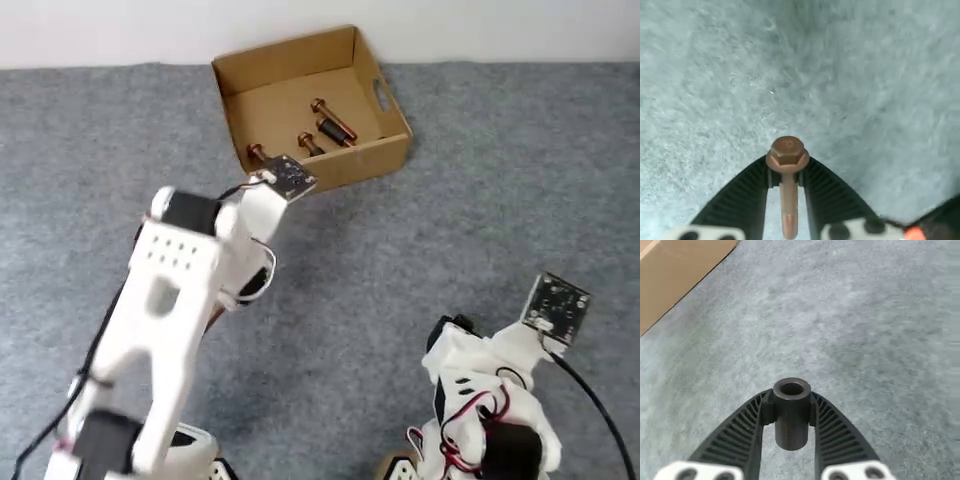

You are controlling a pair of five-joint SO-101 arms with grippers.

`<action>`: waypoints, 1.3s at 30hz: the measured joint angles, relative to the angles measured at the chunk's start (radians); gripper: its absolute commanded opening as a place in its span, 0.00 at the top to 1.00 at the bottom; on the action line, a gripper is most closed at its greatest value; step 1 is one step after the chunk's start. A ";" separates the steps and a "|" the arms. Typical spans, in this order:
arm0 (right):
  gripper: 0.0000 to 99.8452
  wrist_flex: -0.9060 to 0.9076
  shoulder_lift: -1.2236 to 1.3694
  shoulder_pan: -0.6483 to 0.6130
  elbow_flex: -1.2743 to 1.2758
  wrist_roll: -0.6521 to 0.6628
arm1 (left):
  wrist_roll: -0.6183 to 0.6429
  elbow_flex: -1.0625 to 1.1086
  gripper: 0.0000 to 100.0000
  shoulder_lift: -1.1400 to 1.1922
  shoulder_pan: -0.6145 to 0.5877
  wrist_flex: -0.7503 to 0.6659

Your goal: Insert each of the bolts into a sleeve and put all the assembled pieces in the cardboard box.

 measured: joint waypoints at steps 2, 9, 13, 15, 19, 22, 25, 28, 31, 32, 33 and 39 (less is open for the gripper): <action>0.99 0.000 0.000 -0.037 -0.002 0.000 | 0.055 0.054 1.00 -0.094 0.009 -0.034; 0.99 -0.069 0.000 -0.241 -0.002 0.000 | 0.222 0.256 1.00 -0.419 0.008 -0.167; 0.99 -0.149 0.000 -0.345 -0.002 0.000 | 0.281 0.402 1.00 -0.637 0.008 -0.288; 0.99 -0.190 0.002 -0.407 -0.002 0.006 | 0.290 0.479 1.00 -0.753 0.008 -0.370; 0.99 -0.239 0.002 -0.531 -0.002 0.075 | 0.293 0.624 1.00 -0.997 0.008 -0.540; 0.99 -0.245 0.002 -0.591 -0.002 0.155 | 0.293 0.726 1.00 -1.166 0.009 -0.638; 0.99 -0.245 0.002 -0.640 -0.002 0.249 | 0.302 0.809 1.00 -1.306 0.015 -0.692; 0.99 -0.245 0.002 -0.667 -0.002 0.318 | 0.361 0.858 1.00 -1.418 0.015 -0.729; 0.99 -0.275 0.005 -0.695 -0.002 0.368 | 0.476 0.882 1.00 -1.498 0.032 -0.763; 0.99 -0.292 0.005 -0.701 -0.002 0.387 | 0.502 0.882 1.00 -1.504 0.052 -0.772; 0.99 -0.313 0.005 -0.709 -0.002 0.405 | 0.517 0.882 1.00 -1.505 0.075 -0.778; 0.99 -0.413 0.006 -0.724 0.000 0.462 | 0.649 0.864 1.00 -1.505 0.190 -0.844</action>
